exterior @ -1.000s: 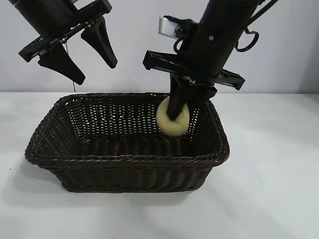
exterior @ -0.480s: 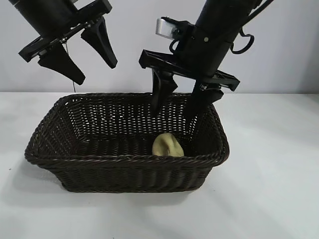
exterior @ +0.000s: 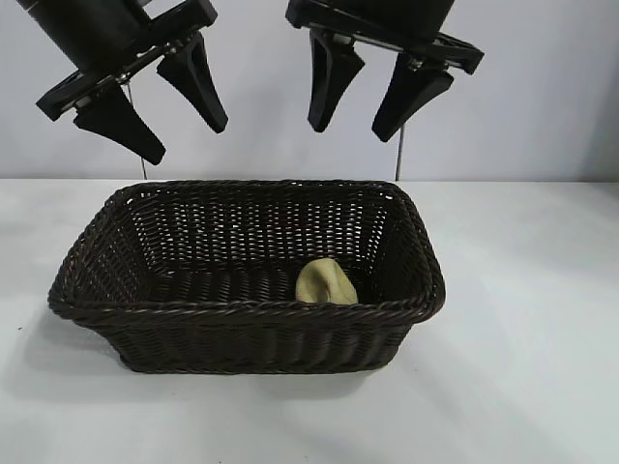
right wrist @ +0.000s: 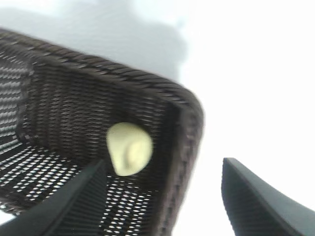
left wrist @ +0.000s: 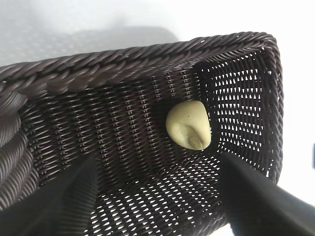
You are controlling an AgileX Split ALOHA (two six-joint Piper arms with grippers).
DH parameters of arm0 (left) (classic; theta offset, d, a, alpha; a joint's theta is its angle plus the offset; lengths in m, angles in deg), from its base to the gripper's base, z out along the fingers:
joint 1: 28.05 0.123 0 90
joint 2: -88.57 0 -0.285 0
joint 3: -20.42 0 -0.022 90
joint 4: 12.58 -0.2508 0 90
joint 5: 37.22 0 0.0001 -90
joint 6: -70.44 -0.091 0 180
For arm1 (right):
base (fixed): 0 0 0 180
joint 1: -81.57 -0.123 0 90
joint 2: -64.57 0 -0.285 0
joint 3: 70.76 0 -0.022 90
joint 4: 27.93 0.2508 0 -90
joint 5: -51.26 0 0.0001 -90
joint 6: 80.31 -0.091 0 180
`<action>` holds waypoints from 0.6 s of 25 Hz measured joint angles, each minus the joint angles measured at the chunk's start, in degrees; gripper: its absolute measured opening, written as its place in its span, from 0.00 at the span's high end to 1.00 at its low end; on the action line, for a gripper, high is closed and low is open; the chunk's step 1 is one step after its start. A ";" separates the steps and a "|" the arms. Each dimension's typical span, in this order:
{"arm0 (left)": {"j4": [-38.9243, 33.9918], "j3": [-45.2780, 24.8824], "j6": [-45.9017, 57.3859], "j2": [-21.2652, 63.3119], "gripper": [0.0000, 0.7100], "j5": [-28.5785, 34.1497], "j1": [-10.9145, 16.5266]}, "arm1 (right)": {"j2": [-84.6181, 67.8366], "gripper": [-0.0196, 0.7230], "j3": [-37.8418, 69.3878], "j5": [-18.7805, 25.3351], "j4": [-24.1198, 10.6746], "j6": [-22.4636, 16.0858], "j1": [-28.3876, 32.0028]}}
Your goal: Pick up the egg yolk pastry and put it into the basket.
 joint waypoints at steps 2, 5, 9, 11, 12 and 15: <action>0.00 0.00 0.00 0.00 0.29 0.00 0.00 | 0.00 0.32 -0.54 0.80 -0.02 0.00 2.27; 0.00 0.00 0.00 0.00 0.29 0.00 0.00 | 0.00 0.32 -0.80 1.40 -0.38 0.00 5.54; 0.00 0.00 0.00 0.00 0.29 0.00 0.00 | 0.00 0.32 -0.80 1.75 -0.61 -0.05 6.93; 0.00 0.00 0.00 0.00 0.29 0.00 0.00 | 0.00 0.32 -0.80 1.78 0.29 -0.05 6.86; 0.00 0.00 0.00 0.00 0.29 0.00 0.00 | 0.00 0.32 -0.80 1.78 0.91 -0.05 6.74; 0.00 0.00 0.00 0.00 0.29 0.00 0.00 | 0.00 0.32 -0.80 1.92 2.74 -0.01 6.74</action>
